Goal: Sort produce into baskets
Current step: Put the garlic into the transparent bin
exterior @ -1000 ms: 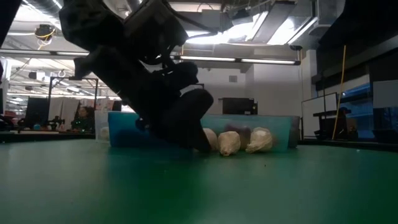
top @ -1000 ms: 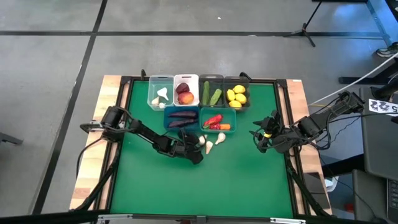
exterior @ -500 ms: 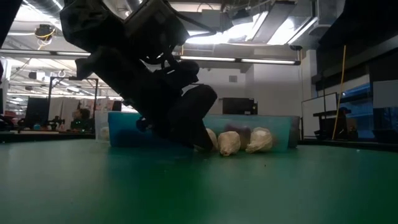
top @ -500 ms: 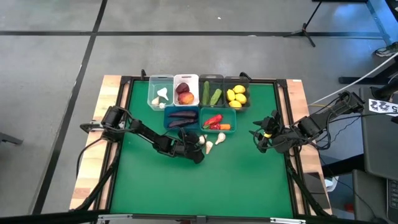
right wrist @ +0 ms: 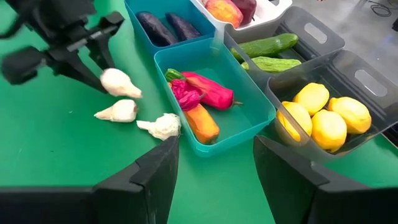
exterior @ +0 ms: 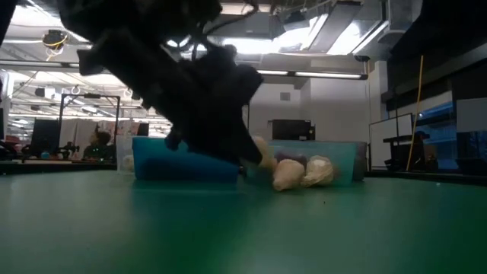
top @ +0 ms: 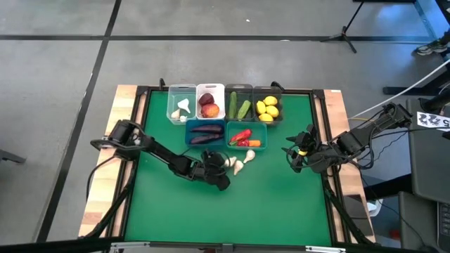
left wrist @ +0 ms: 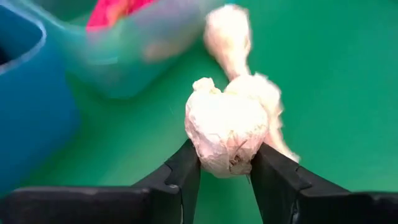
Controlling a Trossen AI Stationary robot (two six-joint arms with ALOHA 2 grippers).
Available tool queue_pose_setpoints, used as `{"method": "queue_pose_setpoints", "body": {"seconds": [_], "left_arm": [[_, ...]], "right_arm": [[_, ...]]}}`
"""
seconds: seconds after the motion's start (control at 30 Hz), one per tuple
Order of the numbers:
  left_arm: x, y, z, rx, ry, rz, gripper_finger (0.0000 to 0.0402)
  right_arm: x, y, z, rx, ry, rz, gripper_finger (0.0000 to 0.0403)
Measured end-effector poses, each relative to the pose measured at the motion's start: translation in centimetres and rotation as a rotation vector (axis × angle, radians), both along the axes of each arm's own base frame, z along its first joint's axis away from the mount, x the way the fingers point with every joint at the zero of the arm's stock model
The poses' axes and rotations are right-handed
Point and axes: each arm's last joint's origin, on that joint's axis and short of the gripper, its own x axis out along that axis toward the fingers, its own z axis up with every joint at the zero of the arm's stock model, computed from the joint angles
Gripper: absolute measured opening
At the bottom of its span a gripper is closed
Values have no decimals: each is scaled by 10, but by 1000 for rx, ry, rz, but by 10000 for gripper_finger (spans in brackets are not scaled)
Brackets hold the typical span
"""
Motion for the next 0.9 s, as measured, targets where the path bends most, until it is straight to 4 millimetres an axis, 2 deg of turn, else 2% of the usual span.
{"method": "queue_pose_setpoints", "body": {"seconds": [0.27, 0.47, 0.7, 0.9], "left_arm": [[-13, -13, 35, -9, -28, -37, 119], [-33, -17, 82, 22, -75, -62, 118], [-78, 6, 139, 203, -58, 43, 118], [-118, 36, 164, 290, 30, 164, 118]], "right_arm": [[0, 0, 0, -2, 4, -1, 209], [0, 0, 0, -3, 5, -1, 209], [0, 0, 0, -3, 5, -2, 209], [0, 0, 0, -1, 3, -4, 209]]}}
